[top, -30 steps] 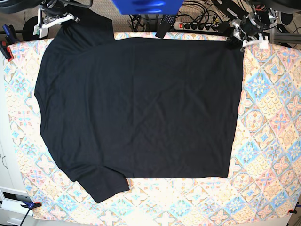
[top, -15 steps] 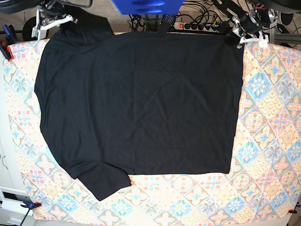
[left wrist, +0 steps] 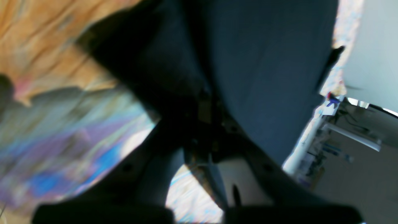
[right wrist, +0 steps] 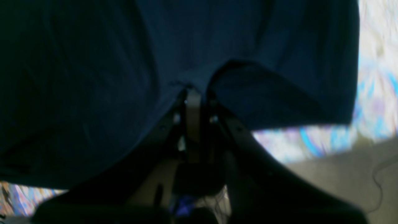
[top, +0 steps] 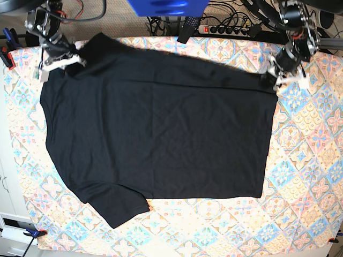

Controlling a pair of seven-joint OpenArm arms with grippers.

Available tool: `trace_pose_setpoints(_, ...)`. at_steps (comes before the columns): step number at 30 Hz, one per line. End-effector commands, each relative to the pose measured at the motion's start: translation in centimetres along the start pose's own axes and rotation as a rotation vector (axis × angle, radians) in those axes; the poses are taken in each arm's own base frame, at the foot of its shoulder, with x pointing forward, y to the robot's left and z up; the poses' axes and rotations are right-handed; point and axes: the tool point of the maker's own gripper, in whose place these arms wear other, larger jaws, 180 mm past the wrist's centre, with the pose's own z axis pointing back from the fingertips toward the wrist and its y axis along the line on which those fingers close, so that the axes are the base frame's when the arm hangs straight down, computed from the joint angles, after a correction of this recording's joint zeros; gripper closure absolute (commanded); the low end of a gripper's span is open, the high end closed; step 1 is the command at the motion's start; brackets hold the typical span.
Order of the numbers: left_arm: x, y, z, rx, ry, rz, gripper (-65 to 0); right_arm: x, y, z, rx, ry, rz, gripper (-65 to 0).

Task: Fold the T-shirt properly
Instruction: 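Lower both grippers and regrasp the shirt along the shoulder edge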

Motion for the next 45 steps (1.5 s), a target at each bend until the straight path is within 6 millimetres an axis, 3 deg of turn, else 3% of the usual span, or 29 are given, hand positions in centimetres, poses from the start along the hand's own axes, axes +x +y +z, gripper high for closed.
trace_pose_setpoints(1, 1.0, -1.2, 0.1, -0.032, -0.022, -0.018, 0.0, 1.8, 0.5, 0.1, 0.018, -0.052, 0.014, 0.0)
trace_pose_setpoints(4, 1.8, -3.0, -0.2, -0.07, -0.04, -0.042, 0.0, 3.5, 1.4, -0.5, 0.041, -0.091, 0.017, 0.0)
trace_pose_setpoints(10, 2.8, -8.5, -0.1, -0.176, -0.069, -0.156, 0.0, 7.0, 3.8, -1.6, 0.098, -0.139, 0.032, 0.0)
trace_pose_setpoints(18, 4.3, -12.3, -1.1, -0.245, -0.092, -0.203, 0.0, 11.6, 6.5, -2.3, 0.159, -0.243, 0.036, -0.1)
trace_pose_setpoints(24, 5.7, -12.0, -3.3, -0.206, -0.096, -0.184, 0.0, 12.6, 7.9, -4.9, 0.194, -0.232, 0.016, -0.2)
trace_pose_setpoints(30, 6.1, -10.5, -5.9, -0.175, -0.058, -0.094, 0.0, 11.4, 9.8, -8.3, 0.228, -0.149, 0.007, -0.4)
trace_pose_setpoints(34, 6.0, -9.5, -7.4, -0.144, -0.032, -0.049, -1.0, 11.8, 10.0, -9.1, 0.231, -0.144, -0.004, -6.9)
trace_pose_setpoints(41, 6.0, -9.0, -7.6, -0.115, -0.028, -0.072, -24.6, 11.9, 9.6, -8.9, 0.223, -0.146, -0.004, -28.2)
trace_pose_setpoints(45, 5.9, -8.5, -7.0, -0.114, -0.032, -0.067, -27.5, 11.8, 8.0, -7.6, 0.193, -0.166, -0.012, -30.2)
